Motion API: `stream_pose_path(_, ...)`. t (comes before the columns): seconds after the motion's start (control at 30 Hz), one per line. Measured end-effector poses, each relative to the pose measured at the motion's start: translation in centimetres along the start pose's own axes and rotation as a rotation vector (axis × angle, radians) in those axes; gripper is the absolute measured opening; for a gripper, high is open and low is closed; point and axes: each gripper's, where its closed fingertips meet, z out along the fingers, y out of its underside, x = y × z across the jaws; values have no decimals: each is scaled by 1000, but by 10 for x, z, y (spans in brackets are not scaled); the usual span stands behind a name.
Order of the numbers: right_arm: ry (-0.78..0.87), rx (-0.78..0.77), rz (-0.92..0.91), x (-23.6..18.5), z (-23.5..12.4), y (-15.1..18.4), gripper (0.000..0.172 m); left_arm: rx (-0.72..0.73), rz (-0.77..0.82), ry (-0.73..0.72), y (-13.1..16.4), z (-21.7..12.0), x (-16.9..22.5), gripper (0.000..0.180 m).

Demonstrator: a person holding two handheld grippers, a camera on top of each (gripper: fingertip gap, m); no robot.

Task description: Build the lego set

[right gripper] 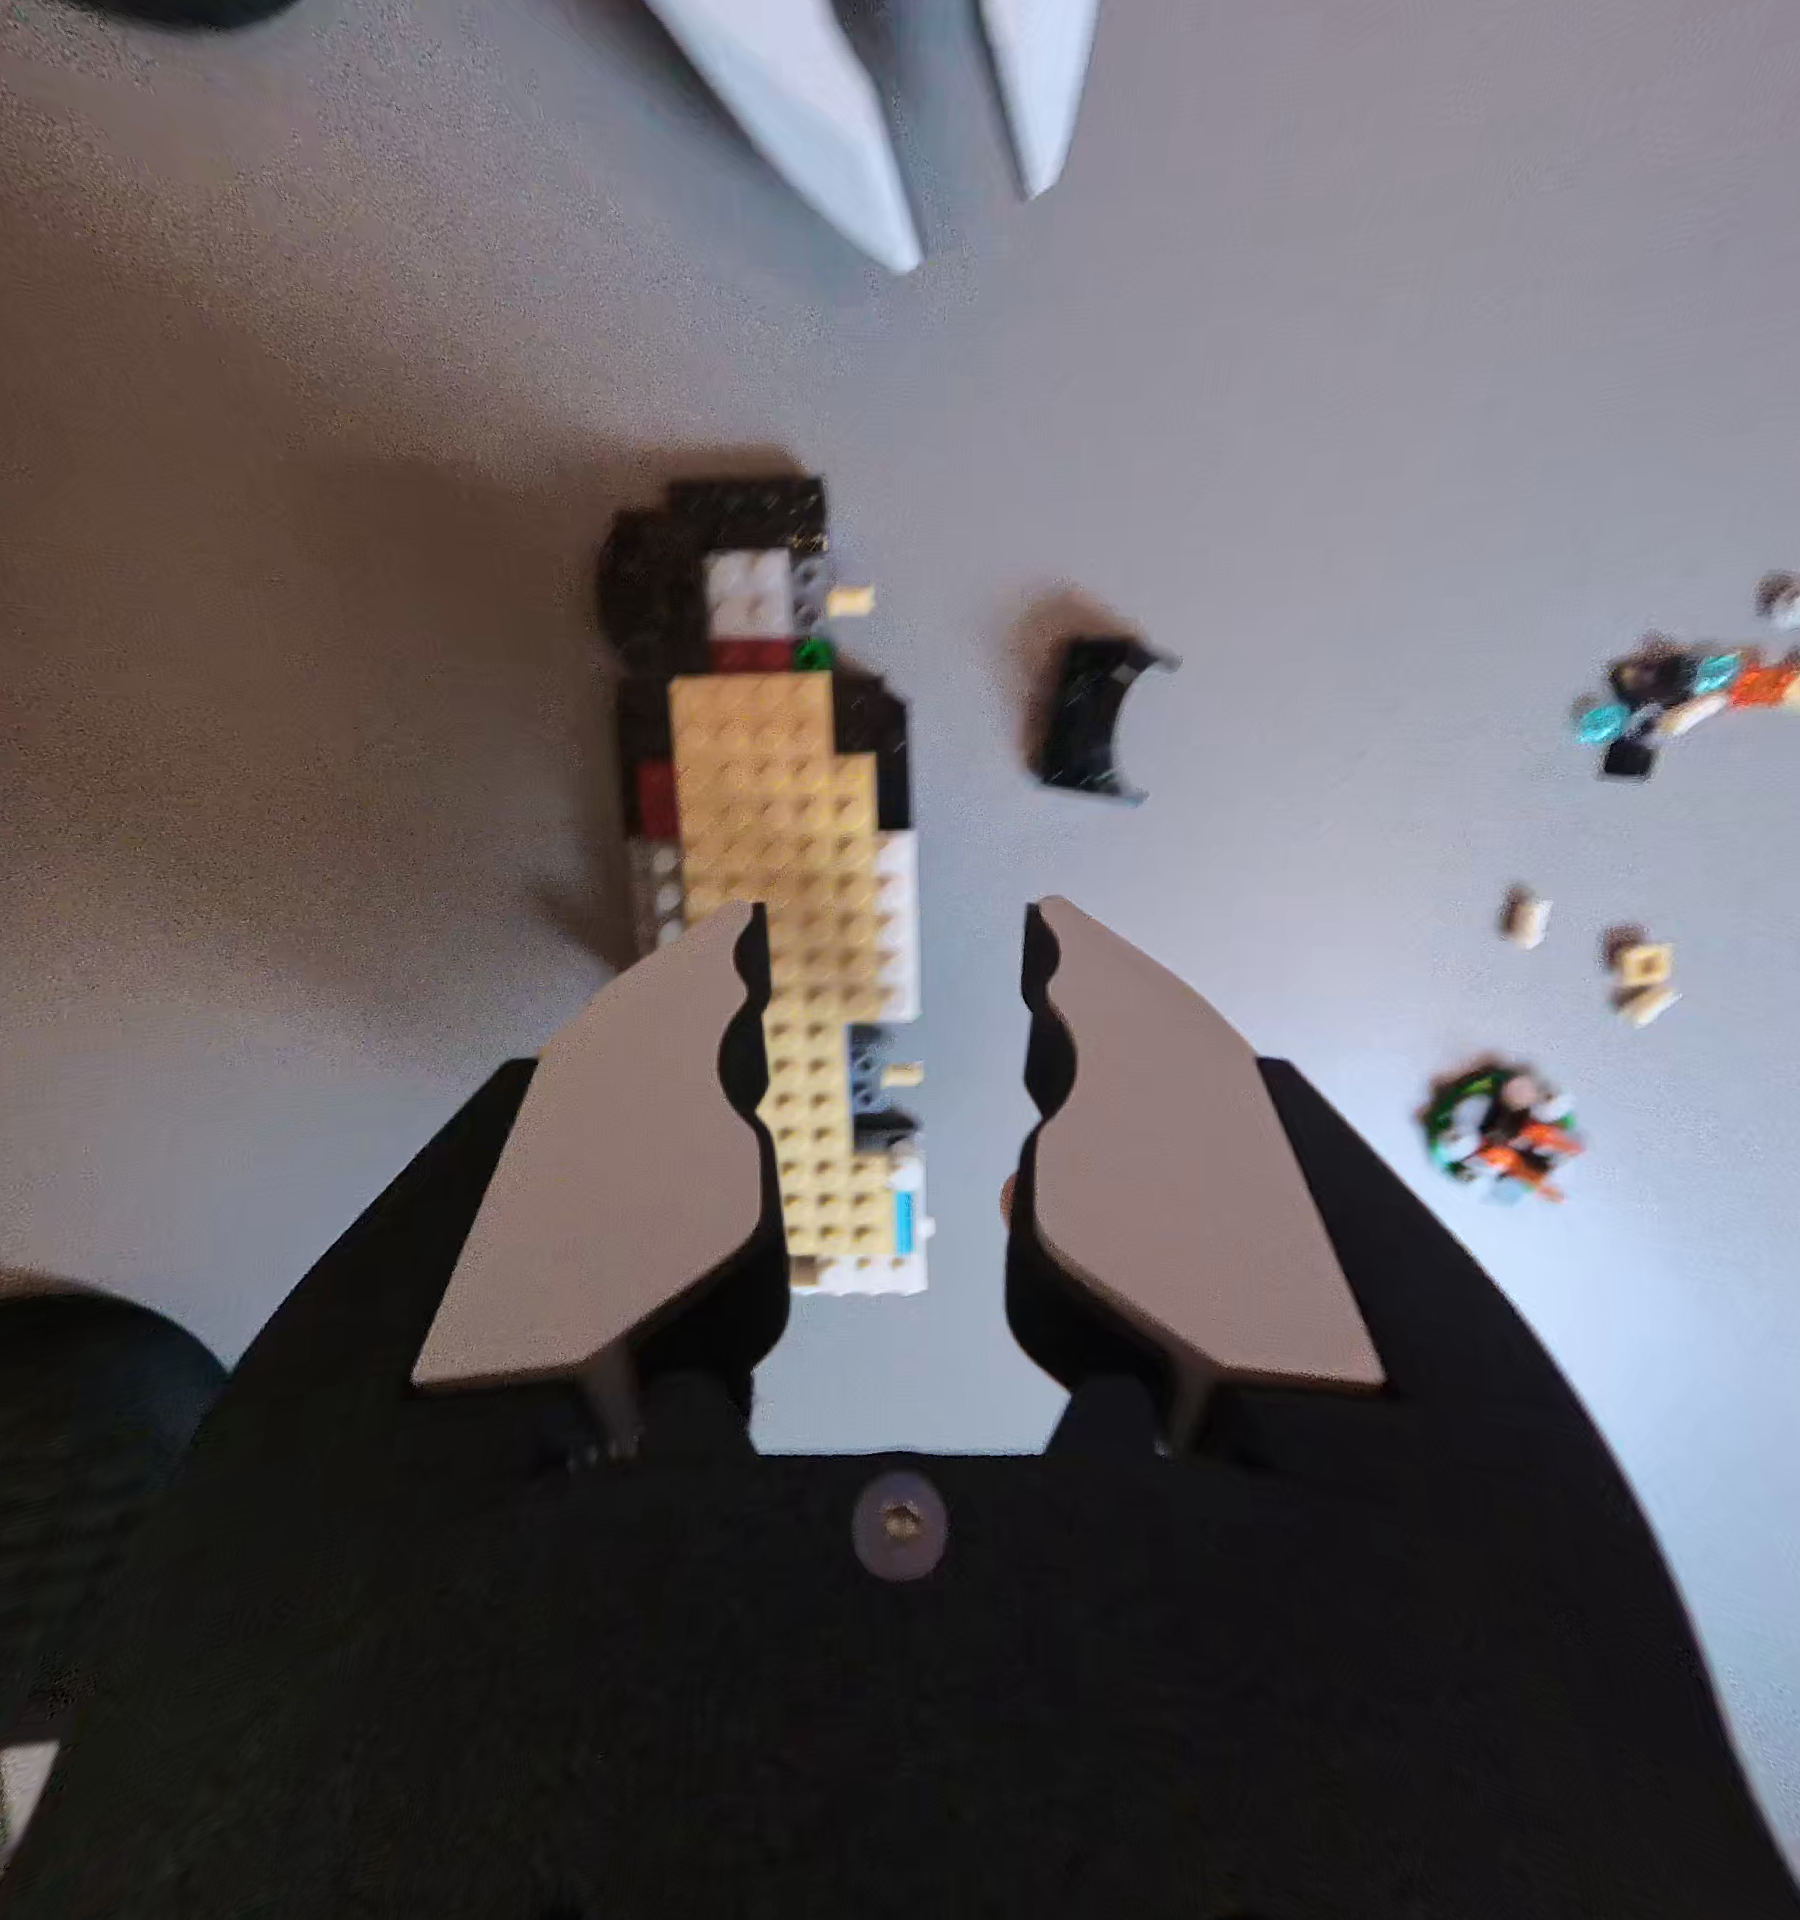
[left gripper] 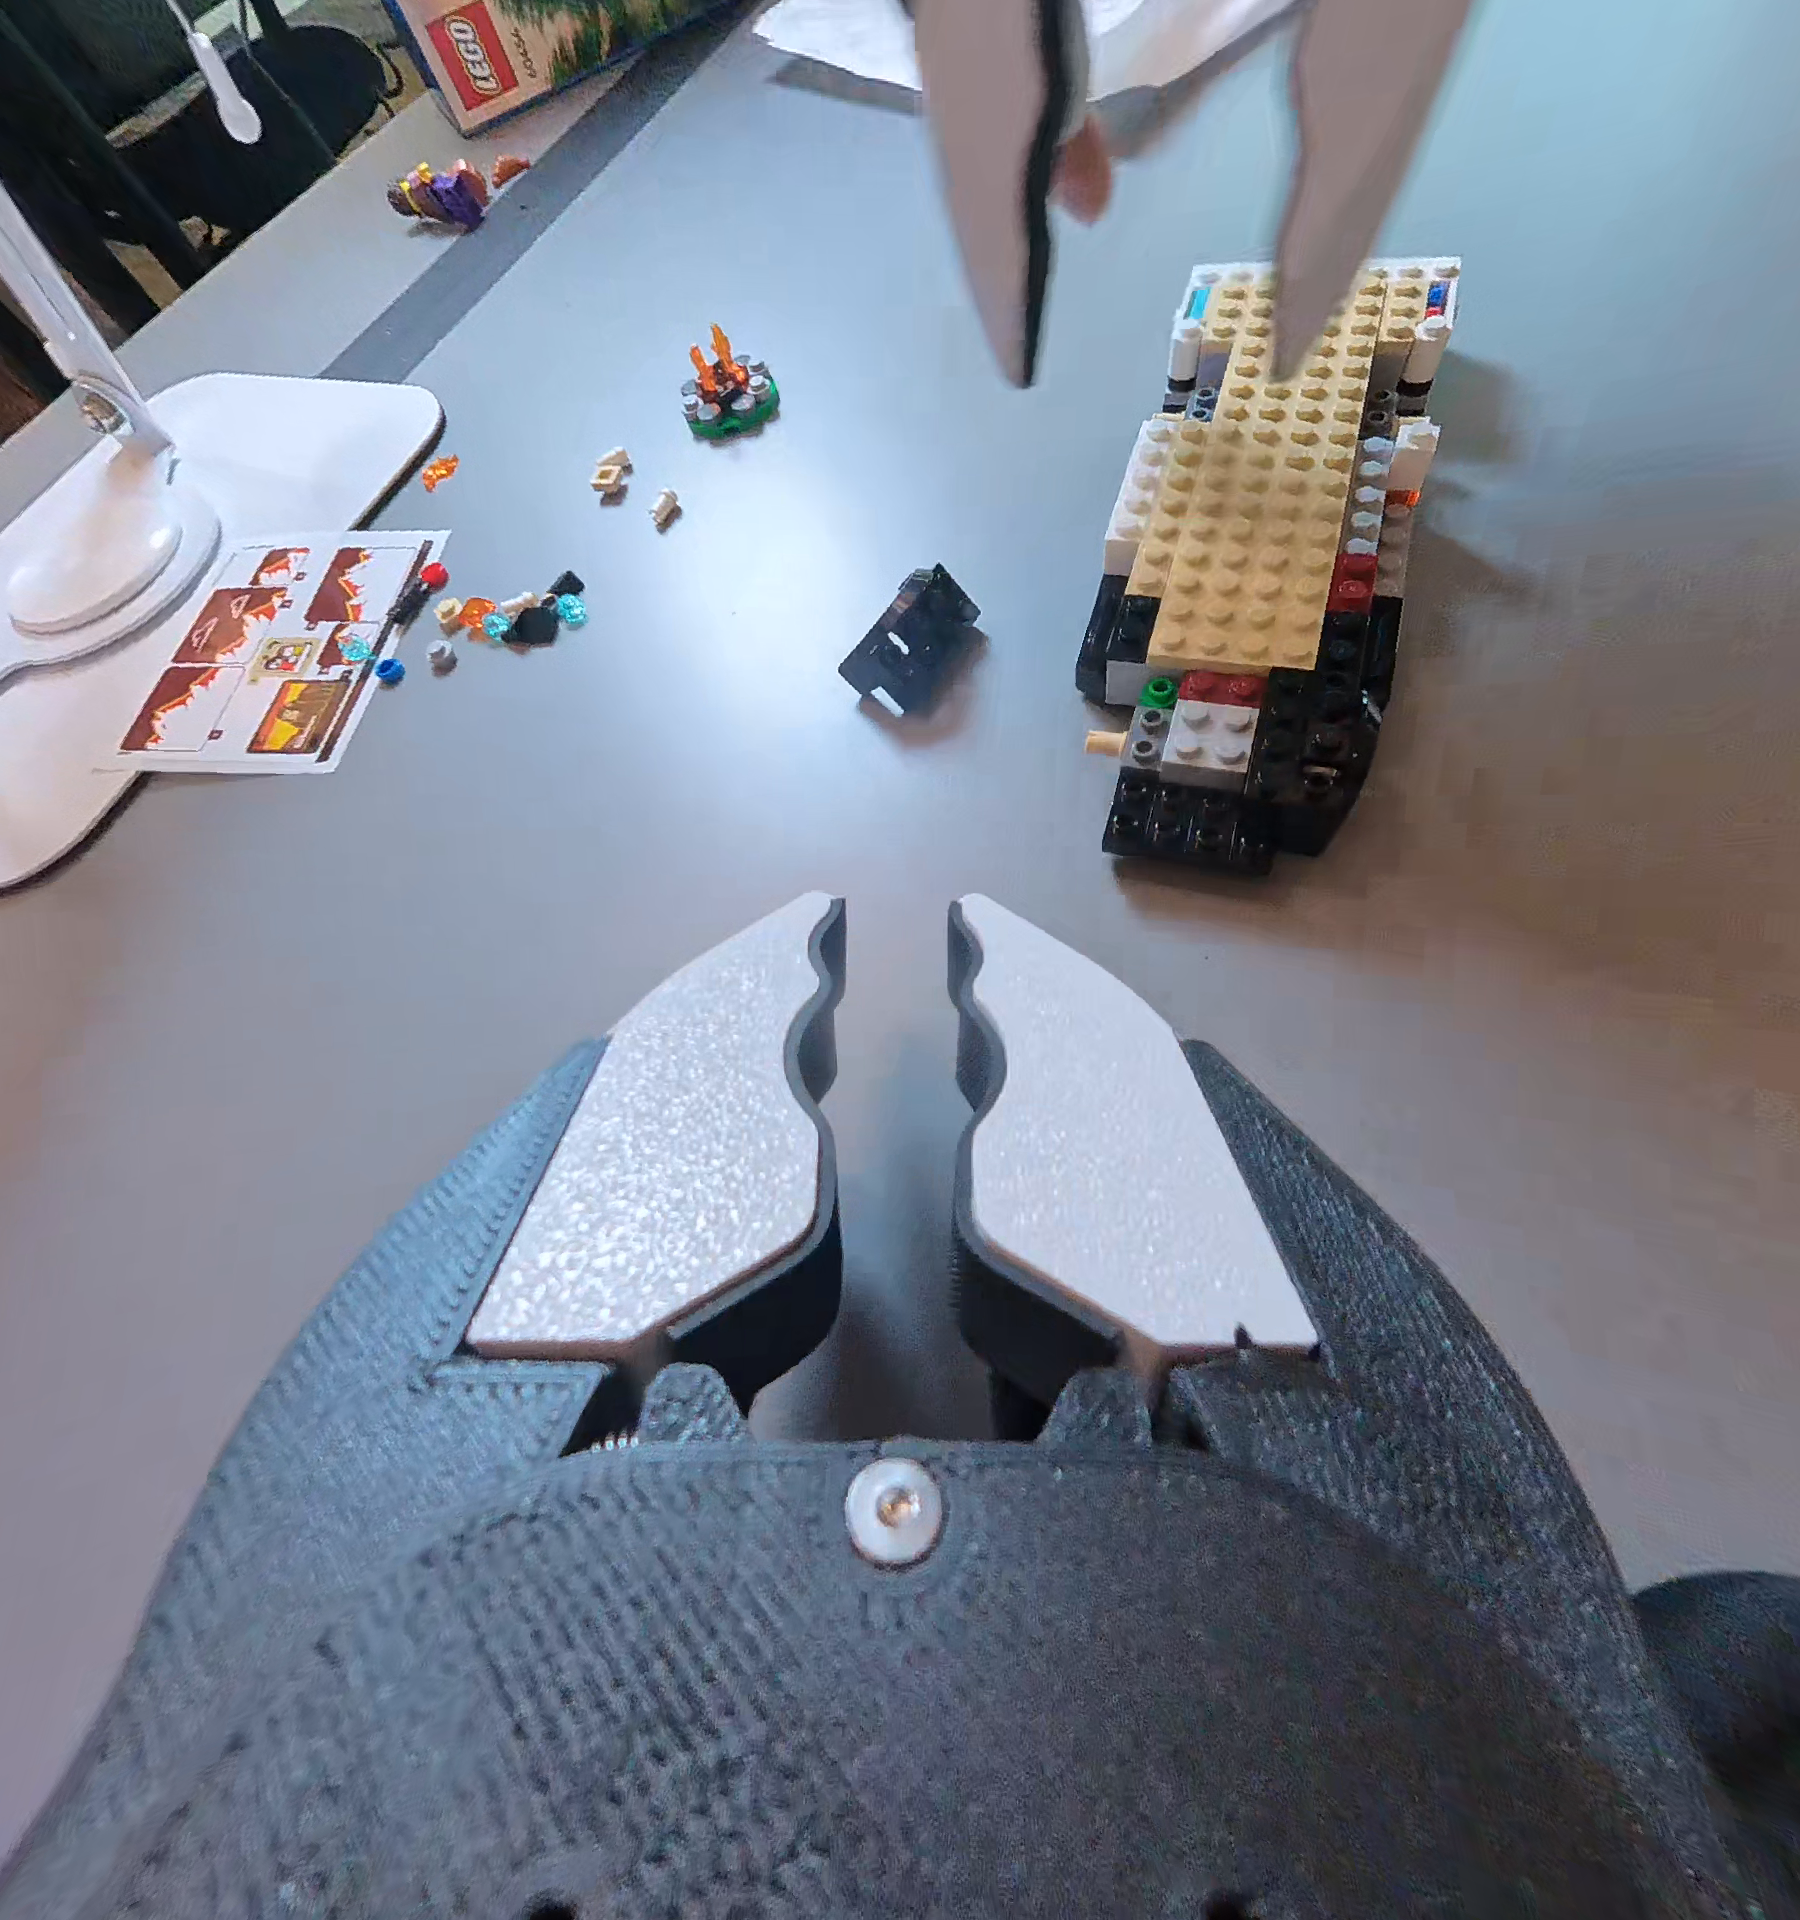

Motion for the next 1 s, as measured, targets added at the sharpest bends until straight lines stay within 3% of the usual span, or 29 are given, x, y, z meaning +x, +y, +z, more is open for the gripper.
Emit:
stream_pose_path(0.17,184,-22,-60,-25,14,44,74,-25,86,93,-14,22,2,28)
stream_pose_path(0.4,170,-69,-157,-20,24,36,72,-166,179,336,-37,75,4,35)
stream_pose_path(0.47,144,-105,-207,-19,25,34,69,-242,168,428,-35,80,10,33)
stream_pose_path(0.57,120,-172,-319,-15,24,37,69,-311,142,436,-28,81,7,9)
stream_pose_path(0.67,97,-226,-464,-13,23,39,69,-316,-10,445,-27,70,13,8)
stream_pose_path(0.8,82,-263,-596,-13,23,38,69,-252,-347,554,-32,40,41,8)
stream_pose_path(1.0,111,-130,-512,-21,13,23,71,-141,-746,627,-34,11,69,7)
